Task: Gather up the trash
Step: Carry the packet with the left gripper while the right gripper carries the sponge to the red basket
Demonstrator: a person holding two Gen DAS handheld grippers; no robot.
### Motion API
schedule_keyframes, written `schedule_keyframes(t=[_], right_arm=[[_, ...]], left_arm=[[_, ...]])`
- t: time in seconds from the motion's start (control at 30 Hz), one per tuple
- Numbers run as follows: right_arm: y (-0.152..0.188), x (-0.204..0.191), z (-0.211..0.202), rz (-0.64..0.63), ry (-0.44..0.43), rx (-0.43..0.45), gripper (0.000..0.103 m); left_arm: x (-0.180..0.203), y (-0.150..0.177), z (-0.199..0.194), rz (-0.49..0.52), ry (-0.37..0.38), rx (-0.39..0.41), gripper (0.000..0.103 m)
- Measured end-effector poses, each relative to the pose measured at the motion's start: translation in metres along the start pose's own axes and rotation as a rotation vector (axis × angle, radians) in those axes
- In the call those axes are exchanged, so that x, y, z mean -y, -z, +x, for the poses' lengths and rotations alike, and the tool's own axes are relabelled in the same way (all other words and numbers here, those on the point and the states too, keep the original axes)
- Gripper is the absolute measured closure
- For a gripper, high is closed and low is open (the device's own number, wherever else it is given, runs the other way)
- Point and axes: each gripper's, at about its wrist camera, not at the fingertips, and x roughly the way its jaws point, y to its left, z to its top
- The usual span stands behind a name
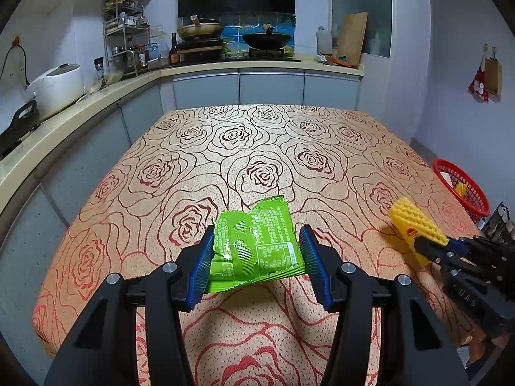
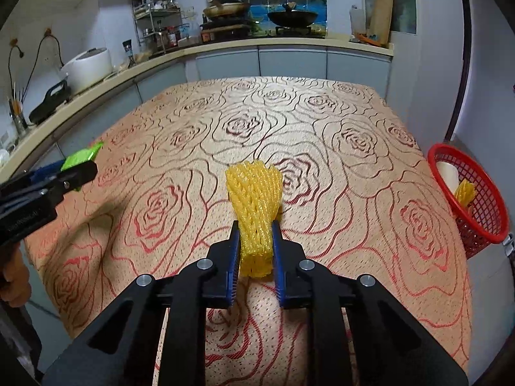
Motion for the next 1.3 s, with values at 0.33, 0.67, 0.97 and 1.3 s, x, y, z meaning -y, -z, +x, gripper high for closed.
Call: schedule_keyframes(t=[0.33, 0.67, 0.97, 1.3], right_arm=[[-0.034, 0.022, -0.028, 0.030, 0.010, 0.096, 0.085], [-0.063, 0.082, -0.059, 0.110, 0.106, 0.175, 0.085], [-0.066, 0.157, -0.082, 0.216, 0.232, 0.209, 0.085], [-0.055, 0.227, -0.097, 0.309, 0.365, 0.205, 0.085]], left_arm=[[0.014, -0.040, 0.000, 0.017, 0.018, 0.057, 0.052], [0.064, -0.086, 0.005, 0.083, 0.097, 0.112, 0.052], [0.137, -0.119, 0.023, 0.157, 0.239, 0.126, 0.052], [0.232, -0.139, 0.047, 0.254, 0.377, 0.116, 0.052]])
